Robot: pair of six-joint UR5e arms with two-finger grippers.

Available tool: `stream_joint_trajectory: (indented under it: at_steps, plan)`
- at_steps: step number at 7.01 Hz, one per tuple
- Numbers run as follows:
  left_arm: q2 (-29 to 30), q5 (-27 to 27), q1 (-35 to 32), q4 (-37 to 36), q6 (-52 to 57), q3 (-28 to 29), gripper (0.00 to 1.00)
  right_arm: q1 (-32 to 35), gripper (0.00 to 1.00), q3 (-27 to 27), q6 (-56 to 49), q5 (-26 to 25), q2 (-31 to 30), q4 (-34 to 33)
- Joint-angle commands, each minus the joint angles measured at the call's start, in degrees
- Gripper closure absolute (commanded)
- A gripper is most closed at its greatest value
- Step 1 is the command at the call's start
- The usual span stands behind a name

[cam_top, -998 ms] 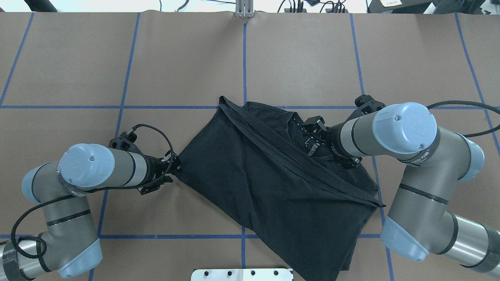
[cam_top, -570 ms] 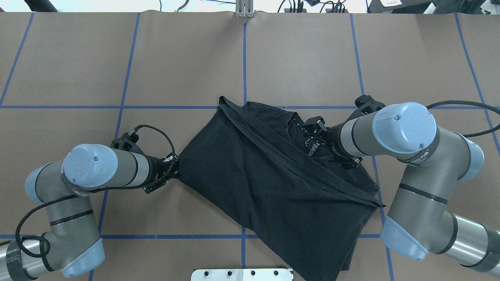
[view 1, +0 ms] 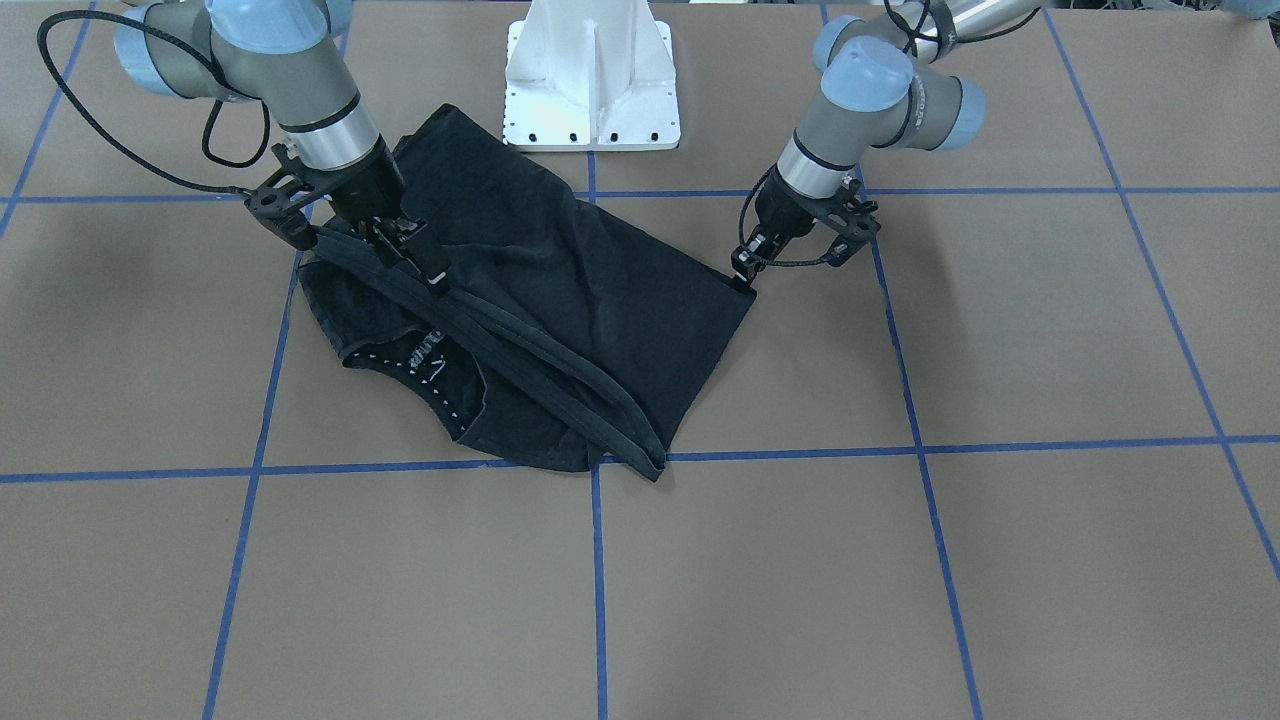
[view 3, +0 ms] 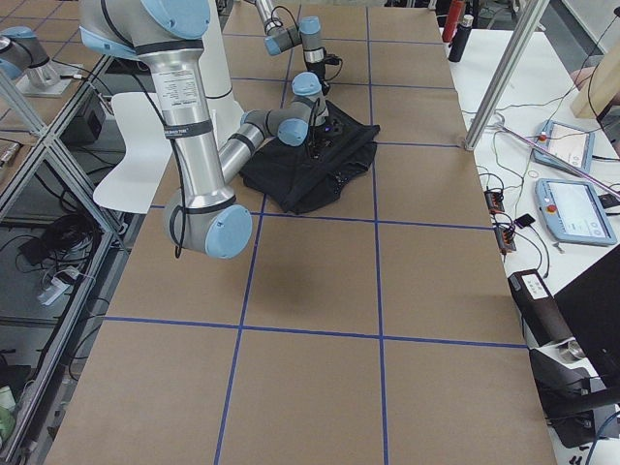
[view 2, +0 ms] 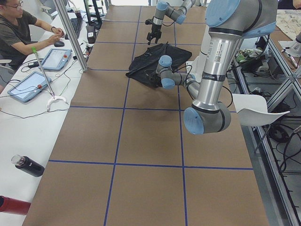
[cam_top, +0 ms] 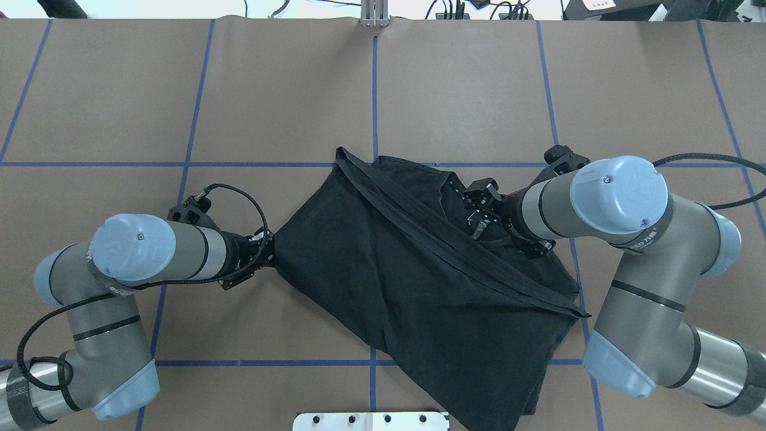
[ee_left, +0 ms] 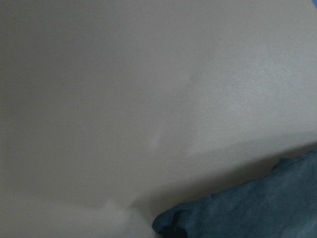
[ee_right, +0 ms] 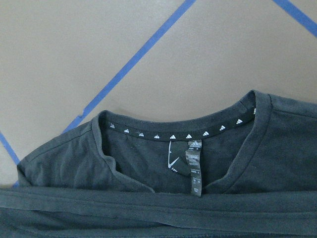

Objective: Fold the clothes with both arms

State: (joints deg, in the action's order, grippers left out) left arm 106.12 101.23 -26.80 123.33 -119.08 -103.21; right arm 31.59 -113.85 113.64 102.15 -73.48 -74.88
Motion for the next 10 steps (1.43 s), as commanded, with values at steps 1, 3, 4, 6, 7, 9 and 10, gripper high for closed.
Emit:
stream_joint_trajectory:
  at_steps: [1,3,4,6,7,9,10]
  plan:
    - [2.4,0.4,-5.2,-0.4,5.8,0.3,1.00,0.1,0.00,-0.1,0.0,0.1,0.0,0.0]
    - [6.6,0.4,-10.4,0.1,13.3,5.1,1.00,0.3,0.00,-0.3,0.0,0.2,0.0,0.0]
    - [11.4,0.5,-13.4,0.2,17.3,10.4,1.00,0.4,0.00,-0.4,0.0,0.2,0.0,-0.1]
    - [18.0,0.4,-17.6,4.8,24.7,21.8,1.00,0.8,0.00,-0.5,-0.1,0.2,-0.1,0.0]
    - [23.0,0.1,-18.4,11.4,25.2,31.4,1.00,0.8,0.00,-0.6,-0.1,0.2,-0.1,0.0]
    - [32.5,-0.1,-19.5,19.6,27.3,48.0,1.00,0.8,0.00,-0.6,0.0,0.2,0.0,0.0]
    - [33.8,-0.2,-20.1,20.3,28.9,50.3,1.00,0.8,0.00,-0.6,0.0,0.2,0.0,0.0]
